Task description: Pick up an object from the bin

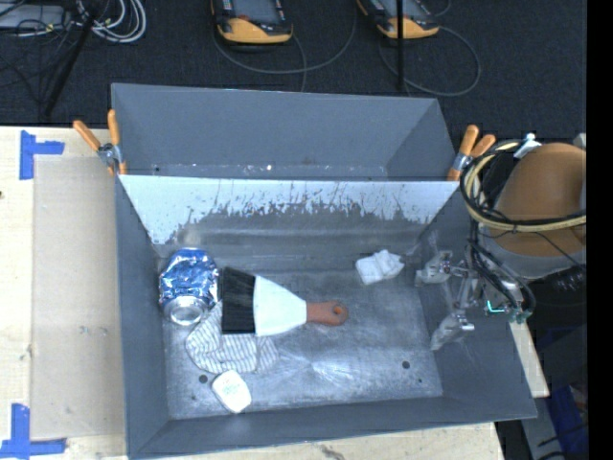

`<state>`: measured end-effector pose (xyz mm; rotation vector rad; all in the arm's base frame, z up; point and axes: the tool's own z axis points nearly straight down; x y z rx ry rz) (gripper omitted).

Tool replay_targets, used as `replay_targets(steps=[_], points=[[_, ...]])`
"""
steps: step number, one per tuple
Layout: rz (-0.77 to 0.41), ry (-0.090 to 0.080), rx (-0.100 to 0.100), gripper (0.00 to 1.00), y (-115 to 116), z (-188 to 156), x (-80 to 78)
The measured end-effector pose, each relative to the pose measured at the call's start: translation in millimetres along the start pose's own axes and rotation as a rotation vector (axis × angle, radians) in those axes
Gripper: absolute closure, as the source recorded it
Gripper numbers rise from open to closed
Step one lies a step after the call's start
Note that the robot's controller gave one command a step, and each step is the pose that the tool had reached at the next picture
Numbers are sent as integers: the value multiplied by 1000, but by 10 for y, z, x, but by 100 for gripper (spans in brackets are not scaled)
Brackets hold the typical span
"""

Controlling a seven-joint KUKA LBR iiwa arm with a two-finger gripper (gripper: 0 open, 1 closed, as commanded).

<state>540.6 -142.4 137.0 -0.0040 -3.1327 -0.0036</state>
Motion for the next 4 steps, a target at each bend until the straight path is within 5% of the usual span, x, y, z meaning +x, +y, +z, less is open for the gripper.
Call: replay_targets(steps=[1, 2, 4], points=[[-4, -8, 1, 0, 6, -43, -20], [-37, -18, 4, 0, 55, 521, -750], [-101, -11, 3, 0, 106, 454, -784]])
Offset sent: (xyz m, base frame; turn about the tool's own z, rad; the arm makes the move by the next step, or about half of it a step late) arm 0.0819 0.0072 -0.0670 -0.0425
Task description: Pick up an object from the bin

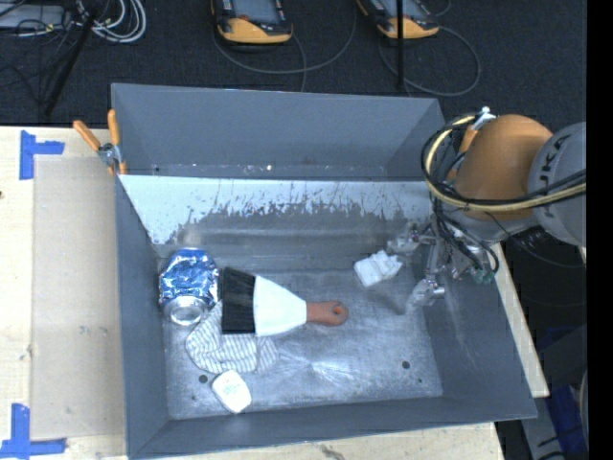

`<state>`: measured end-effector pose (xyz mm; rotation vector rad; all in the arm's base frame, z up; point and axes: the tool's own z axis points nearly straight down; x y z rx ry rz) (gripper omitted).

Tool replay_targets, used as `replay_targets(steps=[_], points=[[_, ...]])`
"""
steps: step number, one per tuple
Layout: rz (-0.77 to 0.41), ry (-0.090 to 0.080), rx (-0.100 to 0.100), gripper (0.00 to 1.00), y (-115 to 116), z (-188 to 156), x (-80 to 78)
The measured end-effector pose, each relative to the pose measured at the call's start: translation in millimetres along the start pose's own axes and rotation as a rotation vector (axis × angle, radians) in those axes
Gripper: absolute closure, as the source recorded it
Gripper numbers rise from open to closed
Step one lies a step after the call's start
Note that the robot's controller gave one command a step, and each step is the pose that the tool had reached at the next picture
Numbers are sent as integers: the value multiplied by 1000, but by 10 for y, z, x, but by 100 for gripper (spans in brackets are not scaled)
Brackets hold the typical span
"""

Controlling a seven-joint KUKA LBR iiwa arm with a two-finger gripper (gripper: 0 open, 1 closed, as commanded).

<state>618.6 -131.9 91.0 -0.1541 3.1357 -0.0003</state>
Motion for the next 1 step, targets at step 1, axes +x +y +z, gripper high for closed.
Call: replay_targets(steps=[1], points=[[-171, -18, 11, 0, -30, 84, -81]])
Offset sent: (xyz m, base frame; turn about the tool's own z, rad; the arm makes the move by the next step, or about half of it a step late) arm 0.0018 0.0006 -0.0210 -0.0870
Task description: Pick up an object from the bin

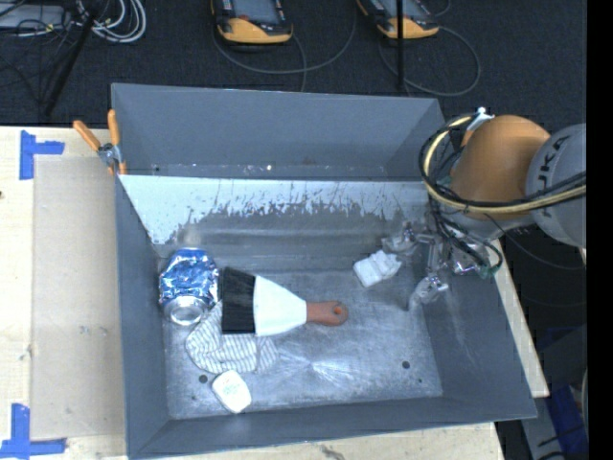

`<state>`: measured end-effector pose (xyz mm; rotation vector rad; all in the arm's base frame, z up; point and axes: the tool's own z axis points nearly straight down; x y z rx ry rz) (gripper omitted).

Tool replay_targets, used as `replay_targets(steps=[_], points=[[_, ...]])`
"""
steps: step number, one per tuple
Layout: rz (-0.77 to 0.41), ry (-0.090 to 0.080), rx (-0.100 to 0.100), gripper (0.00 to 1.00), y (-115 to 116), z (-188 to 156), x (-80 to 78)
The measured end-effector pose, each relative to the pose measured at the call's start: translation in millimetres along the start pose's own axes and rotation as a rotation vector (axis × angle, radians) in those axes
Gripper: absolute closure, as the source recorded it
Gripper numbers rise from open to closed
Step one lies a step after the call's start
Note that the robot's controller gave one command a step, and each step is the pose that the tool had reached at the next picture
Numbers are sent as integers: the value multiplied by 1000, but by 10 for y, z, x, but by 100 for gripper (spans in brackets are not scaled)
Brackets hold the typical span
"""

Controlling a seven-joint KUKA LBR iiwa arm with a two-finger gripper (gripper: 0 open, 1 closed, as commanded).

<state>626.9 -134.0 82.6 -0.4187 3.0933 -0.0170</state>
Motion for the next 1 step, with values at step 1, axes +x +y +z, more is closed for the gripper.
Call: replay_targets(steps=[1], points=[[87, -8, -2, 100, 0, 25, -18]])
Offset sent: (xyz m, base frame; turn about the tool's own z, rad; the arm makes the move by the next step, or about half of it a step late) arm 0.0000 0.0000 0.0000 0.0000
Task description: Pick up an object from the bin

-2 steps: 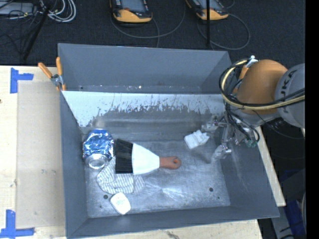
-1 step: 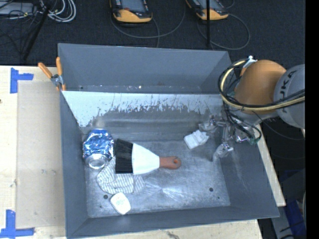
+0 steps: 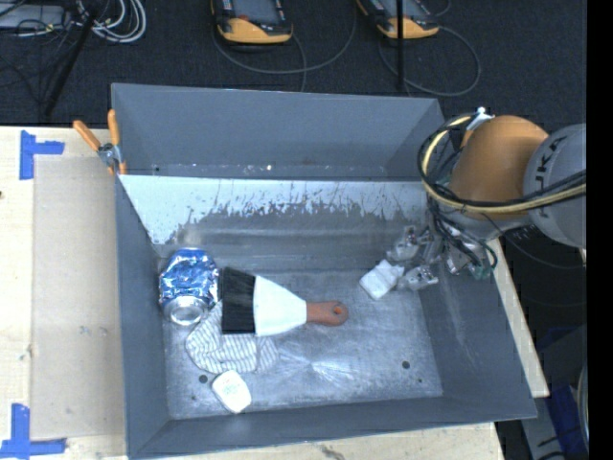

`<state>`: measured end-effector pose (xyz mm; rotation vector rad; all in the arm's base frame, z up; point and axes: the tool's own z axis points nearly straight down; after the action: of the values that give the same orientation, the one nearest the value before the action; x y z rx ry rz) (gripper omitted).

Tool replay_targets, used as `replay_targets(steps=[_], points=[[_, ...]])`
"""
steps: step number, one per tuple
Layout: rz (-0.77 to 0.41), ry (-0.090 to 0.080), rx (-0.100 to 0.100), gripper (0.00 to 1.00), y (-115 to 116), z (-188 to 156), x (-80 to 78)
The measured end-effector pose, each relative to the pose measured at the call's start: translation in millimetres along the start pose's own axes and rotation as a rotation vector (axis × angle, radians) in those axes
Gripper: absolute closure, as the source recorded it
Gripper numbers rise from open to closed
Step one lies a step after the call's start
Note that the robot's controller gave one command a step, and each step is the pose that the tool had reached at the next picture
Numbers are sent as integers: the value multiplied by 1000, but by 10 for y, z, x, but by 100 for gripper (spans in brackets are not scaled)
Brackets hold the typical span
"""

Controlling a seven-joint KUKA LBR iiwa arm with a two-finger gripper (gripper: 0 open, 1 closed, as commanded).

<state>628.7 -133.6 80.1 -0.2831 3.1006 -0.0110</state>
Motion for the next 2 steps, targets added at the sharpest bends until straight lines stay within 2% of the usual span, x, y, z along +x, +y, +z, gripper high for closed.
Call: replay_targets(steps=[1, 2], points=[[-2, 0, 1, 100, 2, 0, -1], [-2, 19, -7, 100, -7, -625, -43]])
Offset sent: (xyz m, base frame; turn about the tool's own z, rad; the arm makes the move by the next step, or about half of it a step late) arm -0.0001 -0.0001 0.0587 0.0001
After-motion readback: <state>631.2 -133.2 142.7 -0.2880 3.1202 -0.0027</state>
